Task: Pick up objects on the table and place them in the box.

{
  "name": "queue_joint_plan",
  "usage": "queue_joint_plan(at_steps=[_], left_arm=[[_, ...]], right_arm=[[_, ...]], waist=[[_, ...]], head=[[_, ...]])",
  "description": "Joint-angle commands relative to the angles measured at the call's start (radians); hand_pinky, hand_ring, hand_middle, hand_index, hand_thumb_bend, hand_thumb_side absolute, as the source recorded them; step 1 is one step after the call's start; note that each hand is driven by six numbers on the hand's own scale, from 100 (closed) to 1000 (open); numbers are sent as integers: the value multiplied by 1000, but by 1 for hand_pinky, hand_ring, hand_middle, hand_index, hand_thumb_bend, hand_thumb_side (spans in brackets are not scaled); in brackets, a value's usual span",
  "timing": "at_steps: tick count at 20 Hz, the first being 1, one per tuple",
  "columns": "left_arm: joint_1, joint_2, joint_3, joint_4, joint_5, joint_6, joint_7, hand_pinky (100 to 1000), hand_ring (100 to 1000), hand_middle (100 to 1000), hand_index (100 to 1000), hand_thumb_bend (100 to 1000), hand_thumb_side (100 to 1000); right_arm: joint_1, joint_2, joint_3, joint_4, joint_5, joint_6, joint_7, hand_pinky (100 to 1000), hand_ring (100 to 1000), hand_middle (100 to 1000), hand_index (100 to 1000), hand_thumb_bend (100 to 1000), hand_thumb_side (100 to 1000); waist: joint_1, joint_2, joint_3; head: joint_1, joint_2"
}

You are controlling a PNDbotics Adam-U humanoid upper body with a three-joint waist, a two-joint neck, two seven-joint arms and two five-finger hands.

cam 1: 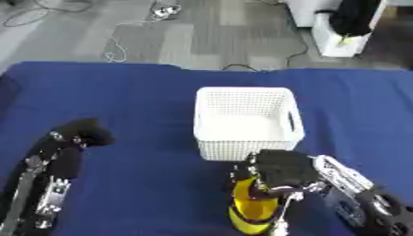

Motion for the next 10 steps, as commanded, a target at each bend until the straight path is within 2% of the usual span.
queue_joint_plan(at_steps=[1, 10], left_arm=[[-1, 0, 3, -21, 7, -1, 2, 689, 651, 610, 815, 190, 842], [10, 2, 5, -21, 8, -1, 6, 690, 651, 610, 814, 189, 839]], right_arm=[[-2, -19, -19, -28, -48, -1, 44, 100, 100, 100, 100, 765, 470], [1, -33, -57, -95, -218, -1, 201, 100, 100, 100, 100, 765, 466]], waist=[[4, -23, -4], [10, -36, -19]], head=[[9, 0], [12, 8]])
